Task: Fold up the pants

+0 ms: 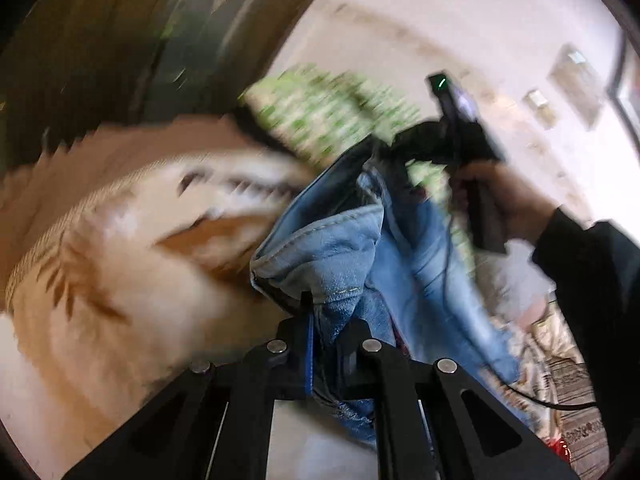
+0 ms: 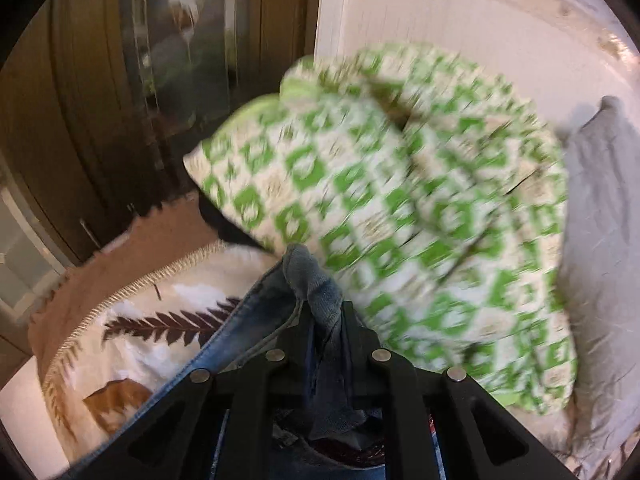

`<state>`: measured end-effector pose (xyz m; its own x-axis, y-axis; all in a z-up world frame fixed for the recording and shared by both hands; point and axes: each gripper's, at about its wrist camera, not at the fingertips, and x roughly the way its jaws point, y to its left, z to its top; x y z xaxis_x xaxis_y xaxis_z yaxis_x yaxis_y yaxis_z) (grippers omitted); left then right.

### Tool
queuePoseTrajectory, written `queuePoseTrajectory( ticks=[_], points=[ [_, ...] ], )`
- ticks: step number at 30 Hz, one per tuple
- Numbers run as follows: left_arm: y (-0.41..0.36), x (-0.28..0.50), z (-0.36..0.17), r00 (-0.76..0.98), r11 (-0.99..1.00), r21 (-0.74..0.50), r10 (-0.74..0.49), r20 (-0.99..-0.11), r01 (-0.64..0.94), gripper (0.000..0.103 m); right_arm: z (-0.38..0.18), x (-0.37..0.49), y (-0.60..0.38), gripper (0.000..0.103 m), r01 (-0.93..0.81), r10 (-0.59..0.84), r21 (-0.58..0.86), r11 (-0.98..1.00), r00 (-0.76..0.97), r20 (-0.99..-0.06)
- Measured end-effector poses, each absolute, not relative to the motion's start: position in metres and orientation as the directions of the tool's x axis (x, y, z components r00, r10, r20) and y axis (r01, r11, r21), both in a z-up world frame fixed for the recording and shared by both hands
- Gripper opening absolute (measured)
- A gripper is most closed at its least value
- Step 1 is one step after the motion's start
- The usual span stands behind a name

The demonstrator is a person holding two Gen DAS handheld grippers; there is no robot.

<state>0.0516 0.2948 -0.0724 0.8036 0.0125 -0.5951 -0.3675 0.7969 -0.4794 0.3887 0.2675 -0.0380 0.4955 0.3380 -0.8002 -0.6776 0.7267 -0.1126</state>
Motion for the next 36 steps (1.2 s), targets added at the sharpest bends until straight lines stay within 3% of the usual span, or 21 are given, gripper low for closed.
queuePoseTrajectory(
  ticks=[6,8,9,10,11,12,14,16,21,27,33,36],
  points=[
    [0.307,0.063,-0.099,0.735,0.758,-0.488,-0.017,-0.678,-0.433,0.009,-0.106,0.412,0.276,0.018,-0.633,0.258,-0.094,0.768,0.44,-0.86],
    [0.307,0.064,-0.099,0.727,0.754,-0.483,-0.011,-0.686,-0.445,0.013,-0.111,0.416,0.271,0.038,-0.616,0.255,-0.082,0.784,0.44,-0.861],
    [0.306,0.064,-0.098,0.722,0.754,-0.477,-0.004,-0.692,-0.452,0.024,-0.108,0.417,0.268,0.049,-0.607,0.252,-0.089,0.79,0.454,-0.855],
    [0.304,0.064,-0.096,0.718,0.759,-0.463,0.009,-0.696,-0.458,0.051,-0.104,0.419,0.264,0.079,-0.592,0.247,-0.099,0.8,0.474,-0.845],
    [0.304,0.068,-0.093,0.717,0.765,-0.438,0.045,-0.695,-0.472,0.072,-0.097,0.42,0.258,0.092,-0.574,0.243,-0.105,0.812,0.497,-0.833],
    [0.305,0.061,-0.09,0.729,0.764,-0.423,0.089,-0.678,-0.487,0.101,-0.09,0.422,0.251,0.094,-0.557,0.251,-0.1,0.825,0.519,-0.817],
    [0.306,0.052,-0.078,0.774,0.757,-0.424,0.165,-0.612,-0.497,0.103,-0.076,0.427,0.23,0.103,-0.537,0.273,-0.054,0.842,0.51,-0.816],
    [0.305,0.047,-0.068,0.799,0.759,-0.428,0.198,-0.568,-0.492,0.103,-0.064,0.429,0.2,0.103,-0.513,0.287,-0.008,0.858,0.493,-0.821],
    [0.288,0.059,-0.061,0.814,0.803,-0.402,0.168,-0.556,-0.441,0.103,-0.03,0.416,0.105,0.103,-0.445,0.262,-0.005,0.896,0.536,-0.803],
    [0.239,0.069,-0.038,0.868,0.883,-0.334,0.145,-0.474,-0.33,0.103,0.01,0.368,-0.065,0.103,-0.298,0.174,-0.012,0.955,0.588,-0.79],
    [0.176,0.102,-0.026,0.859,0.941,-0.278,0.027,-0.511,-0.195,0.103,0.031,0.301,-0.228,0.103,-0.15,0.073,-0.023,0.988,0.604,-0.793],
    [0.13,0.138,-0.019,0.797,0.963,-0.271,-0.153,-0.584,-0.013,0.103,0.032,0.265,-0.292,0.103,-0.1,0.043,-0.02,0.995,0.589,-0.807]
  ],
)
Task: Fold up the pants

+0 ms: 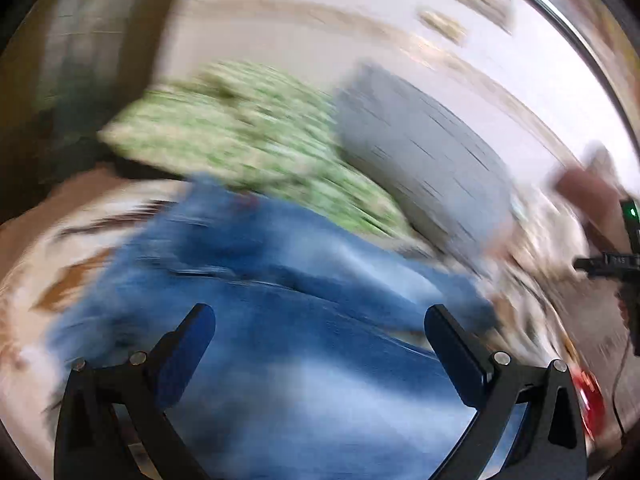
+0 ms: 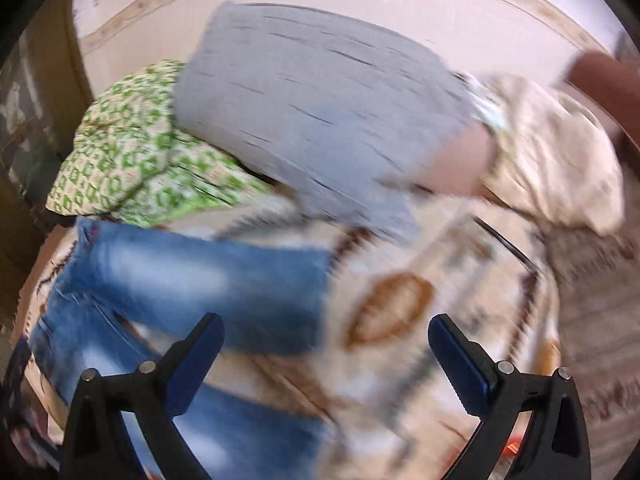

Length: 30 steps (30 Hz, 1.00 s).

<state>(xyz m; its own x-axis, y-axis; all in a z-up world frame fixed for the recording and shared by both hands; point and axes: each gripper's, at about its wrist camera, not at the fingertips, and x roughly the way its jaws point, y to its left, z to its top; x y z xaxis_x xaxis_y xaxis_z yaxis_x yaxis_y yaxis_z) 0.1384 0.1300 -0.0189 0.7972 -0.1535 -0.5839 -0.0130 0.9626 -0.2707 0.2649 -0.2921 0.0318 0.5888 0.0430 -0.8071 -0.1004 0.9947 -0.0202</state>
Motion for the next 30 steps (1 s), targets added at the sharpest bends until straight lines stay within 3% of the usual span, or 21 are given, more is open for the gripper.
queuePoseTrajectory(
  ticks=[3,8,14,17,22,25,30],
  points=[
    [0.091,0.173,-0.011,0.705,0.963,-0.242,-0.256,-0.661,0.123,0.103,0.025,0.234,-0.335,0.103,-0.069,0.036,-0.005,0.998,0.589,-0.807],
    [0.039,0.221,0.003,0.588,0.953,-0.14,-0.277,-0.76,0.269,0.103,-0.003,0.23,-0.364,0.103,-0.028,0.108,0.111,0.993,0.554,-0.826],
    [0.021,0.27,0.002,0.525,0.946,-0.052,-0.222,-0.822,0.319,0.103,-0.031,0.28,-0.336,0.103,-0.039,0.22,0.233,0.972,0.502,-0.836],
    [0.021,0.298,0.0,0.491,0.935,-0.071,-0.246,-0.836,0.347,0.103,-0.047,0.314,-0.322,0.103,-0.014,0.266,0.293,0.956,0.459,-0.848],
    [0.021,0.349,-0.016,0.43,0.941,-0.034,-0.186,-0.883,0.337,0.103,-0.08,0.373,-0.311,0.103,0.032,0.299,0.34,0.94,0.402,-0.865],
    [0.027,0.373,-0.024,0.406,0.934,-0.093,-0.238,-0.882,0.345,0.103,-0.096,0.405,-0.303,0.102,0.03,0.301,0.334,0.942,0.364,-0.881],
    [0.026,0.399,-0.035,0.405,0.919,-0.099,-0.262,-0.876,0.382,0.103,-0.119,0.444,-0.289,0.085,-0.002,0.333,0.35,0.937,0.31,-0.89]
  ],
)
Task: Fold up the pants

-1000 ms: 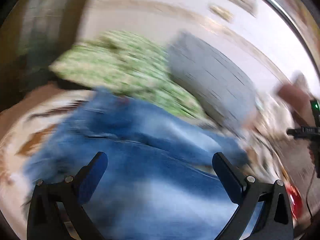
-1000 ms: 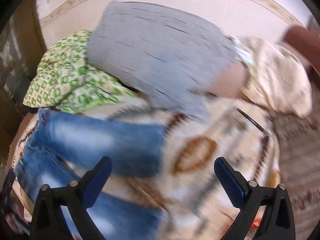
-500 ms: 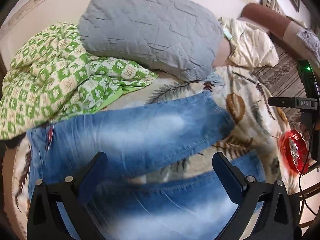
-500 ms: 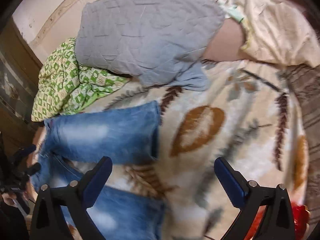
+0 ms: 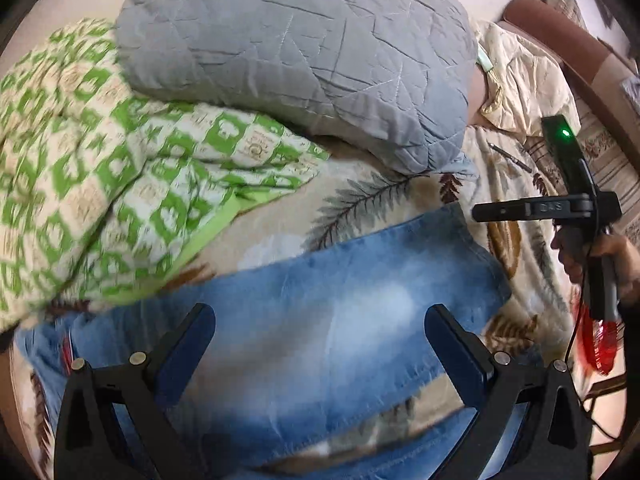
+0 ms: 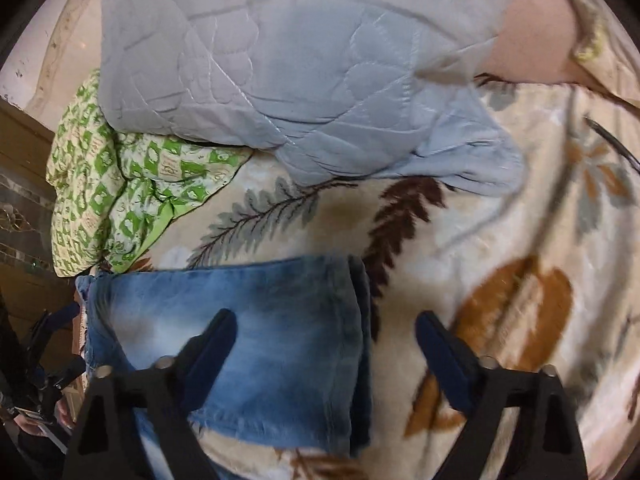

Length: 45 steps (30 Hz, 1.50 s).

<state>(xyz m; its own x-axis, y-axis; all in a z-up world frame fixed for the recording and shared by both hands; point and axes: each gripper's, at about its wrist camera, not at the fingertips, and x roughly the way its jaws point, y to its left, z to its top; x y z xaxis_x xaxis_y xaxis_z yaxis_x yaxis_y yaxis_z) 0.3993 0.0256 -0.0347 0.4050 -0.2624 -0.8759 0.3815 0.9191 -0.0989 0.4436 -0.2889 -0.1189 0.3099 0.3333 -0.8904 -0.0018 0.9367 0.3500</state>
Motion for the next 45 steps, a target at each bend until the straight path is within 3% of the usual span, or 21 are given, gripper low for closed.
queuePoseTrajectory(
  ticks=[6,9,11,19,24,26,28,30,31,38,45],
  points=[
    [0.013,0.409,-0.05,0.403,0.889,-0.015,-0.223,-0.888,0.457,0.103,-0.143,0.467,-0.277,0.066,-0.043,0.359,0.361,0.932,0.266,-0.894],
    [0.011,0.408,-0.055,0.4,0.882,-0.016,-0.229,-0.887,0.47,0.103,-0.152,0.474,-0.269,0.04,-0.063,0.352,0.348,0.935,0.255,-0.901],
    [0.01,0.407,-0.058,0.405,0.875,-0.001,-0.225,-0.886,0.484,0.103,-0.152,0.475,-0.264,0.012,-0.094,0.322,0.308,0.947,0.282,-0.904],
    [-0.03,0.417,-0.078,0.412,0.722,0.171,-0.17,-0.895,0.67,0.103,-0.14,0.448,-0.273,0.01,-0.164,0.309,0.265,0.95,0.385,-0.869],
    [-0.047,0.446,-0.108,0.309,0.7,0.114,-0.158,-0.938,0.705,0.095,-0.138,0.432,-0.28,0.01,-0.183,0.325,0.273,0.945,0.401,-0.857],
    [-0.047,0.454,-0.119,0.285,0.709,0.103,-0.143,-0.948,0.698,0.082,-0.139,0.428,-0.28,0.01,-0.192,0.33,0.274,0.943,0.404,-0.853],
    [-0.045,0.461,-0.129,0.243,0.717,0.079,-0.129,-0.961,0.693,0.03,-0.141,0.424,-0.28,0.01,-0.201,0.332,0.271,0.941,0.405,-0.852],
    [-0.039,0.466,-0.136,0.217,0.74,0.062,-0.116,-0.969,0.67,0.022,-0.142,0.423,-0.28,0.01,-0.204,0.337,0.276,0.939,0.403,-0.851],
    [-0.036,0.468,-0.134,0.208,0.751,0.035,-0.138,-0.968,0.66,0.009,-0.142,0.422,-0.28,0.01,-0.205,0.339,0.277,0.939,0.404,-0.85],
    [-0.031,0.445,-0.096,0.312,0.736,0.112,-0.14,-0.94,0.668,0.003,-0.122,0.419,-0.274,0.01,-0.223,0.313,0.233,0.946,0.456,-0.833],
    [-0.021,0.364,-0.012,0.487,0.752,0.164,-0.23,-0.842,0.639,0.003,-0.064,0.364,-0.275,0.009,-0.302,0.291,0.135,0.944,0.562,-0.774]
  ],
)
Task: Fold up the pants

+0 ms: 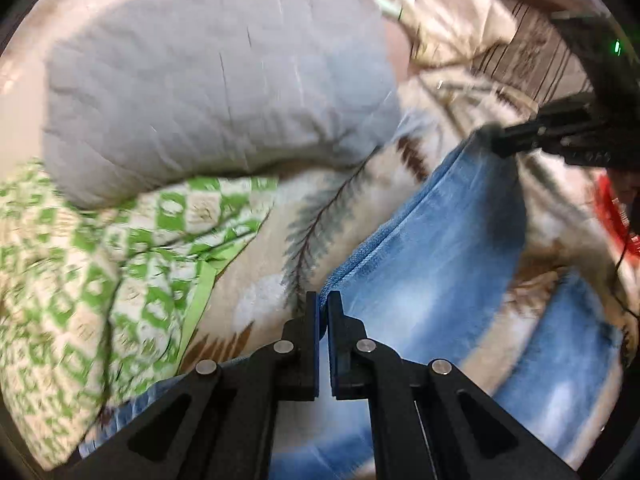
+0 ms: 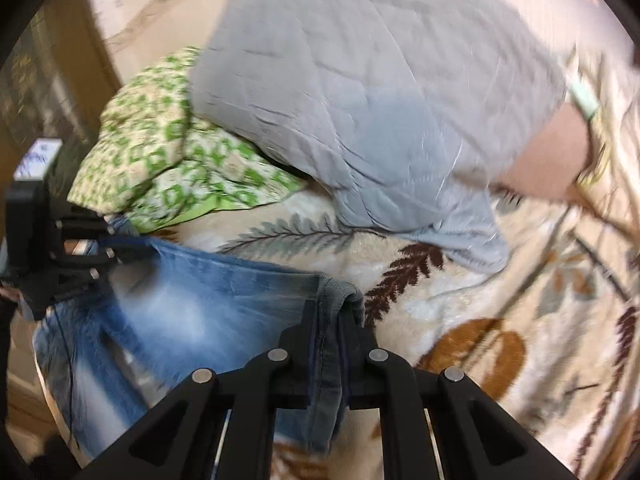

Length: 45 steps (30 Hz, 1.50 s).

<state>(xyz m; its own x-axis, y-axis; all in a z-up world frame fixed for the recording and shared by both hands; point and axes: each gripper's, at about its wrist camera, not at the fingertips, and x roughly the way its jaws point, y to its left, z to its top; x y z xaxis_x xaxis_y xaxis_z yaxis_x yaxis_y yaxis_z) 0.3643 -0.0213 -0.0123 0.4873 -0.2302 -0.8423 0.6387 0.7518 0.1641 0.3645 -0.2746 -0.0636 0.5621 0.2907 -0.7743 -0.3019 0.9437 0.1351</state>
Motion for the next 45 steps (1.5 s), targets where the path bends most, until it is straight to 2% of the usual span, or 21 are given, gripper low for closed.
queuePoseTrajectory(
  ticks=[2,7,10,15,17,24,26,27,29,30,31,32,33,34,37,41,45],
  points=[
    [-0.024,0.333,0.002,0.526,0.751,0.182,-0.248,-0.813,0.635,0.003,-0.05,0.335,-0.275,0.003,-0.327,0.279,0.092,0.94,0.589,-0.758],
    [-0.03,0.232,0.013,0.6,0.737,0.224,-0.293,-0.745,0.637,0.003,-0.042,0.251,-0.285,0.003,-0.359,0.264,0.033,0.933,0.618,-0.741],
    [-0.035,0.178,0.004,0.631,0.737,0.247,-0.299,-0.716,0.629,0.003,-0.054,0.2,-0.289,0.003,-0.363,0.276,0.05,0.93,0.603,-0.749],
    [-0.046,0.115,-0.042,0.597,0.717,0.252,-0.276,-0.753,0.65,0.003,-0.09,0.133,-0.299,0.003,-0.352,0.289,0.103,0.93,0.53,-0.797],
    [-0.043,0.099,-0.063,0.562,0.735,0.209,-0.272,-0.781,0.645,0.003,-0.111,0.114,-0.301,0.003,-0.34,0.289,0.127,0.932,0.481,-0.828],
    [-0.037,0.083,-0.115,0.49,0.762,0.159,-0.227,-0.842,0.628,0.004,-0.146,0.083,-0.297,0.003,-0.333,0.301,0.172,0.927,0.387,-0.871],
    [-0.036,0.081,-0.116,0.504,0.773,0.154,-0.236,-0.83,0.615,0.003,-0.147,0.082,-0.293,0.005,-0.332,0.284,0.155,0.931,0.385,-0.878],
    [-0.036,0.081,-0.113,0.504,0.778,0.149,-0.236,-0.831,0.611,0.008,-0.146,0.083,-0.294,0.007,-0.317,0.279,0.158,0.935,0.385,-0.88],
    [-0.03,0.081,-0.1,0.482,0.803,0.115,-0.23,-0.845,0.585,0.045,-0.141,0.086,-0.295,0.012,-0.288,0.248,0.141,0.947,0.377,-0.892],
    [-0.022,0.08,-0.089,0.483,0.822,0.082,-0.247,-0.84,0.564,0.085,-0.137,0.085,-0.296,0.017,-0.279,0.224,0.119,0.953,0.384,-0.896],
    [-0.014,0.079,-0.079,0.512,0.838,0.067,-0.266,-0.817,0.542,0.098,-0.129,0.082,-0.298,0.036,-0.277,0.2,0.088,0.957,0.408,-0.891],
    [-0.001,0.077,-0.063,0.568,0.859,0.059,-0.283,-0.773,0.508,0.098,-0.123,0.079,-0.299,0.071,-0.278,0.189,0.07,0.958,0.431,-0.882],
    [0.009,0.077,-0.053,0.592,0.873,0.053,-0.282,-0.755,0.484,0.098,-0.116,0.078,-0.299,0.083,-0.274,0.182,0.057,0.96,0.456,-0.871],
    [0.022,0.082,-0.041,0.608,0.893,0.041,-0.27,-0.747,0.448,0.098,-0.105,0.074,-0.3,0.089,-0.267,0.18,0.046,0.963,0.503,-0.846],
    [0.072,0.101,-0.013,0.649,0.95,-0.029,-0.234,-0.724,0.311,0.098,-0.074,0.074,-0.289,0.088,-0.291,0.196,0.025,0.957,0.576,-0.794],
    [0.144,0.141,0.01,0.66,0.986,-0.126,-0.167,-0.732,0.109,0.098,-0.048,0.08,-0.255,0.089,-0.389,0.289,0.04,0.92,0.607,-0.74],
    [0.184,0.187,0.026,0.634,0.993,-0.118,-0.1,-0.767,0.015,0.098,-0.046,0.095,-0.191,0.089,-0.534,0.465,0.145,0.833,0.533,-0.706]
  ],
)
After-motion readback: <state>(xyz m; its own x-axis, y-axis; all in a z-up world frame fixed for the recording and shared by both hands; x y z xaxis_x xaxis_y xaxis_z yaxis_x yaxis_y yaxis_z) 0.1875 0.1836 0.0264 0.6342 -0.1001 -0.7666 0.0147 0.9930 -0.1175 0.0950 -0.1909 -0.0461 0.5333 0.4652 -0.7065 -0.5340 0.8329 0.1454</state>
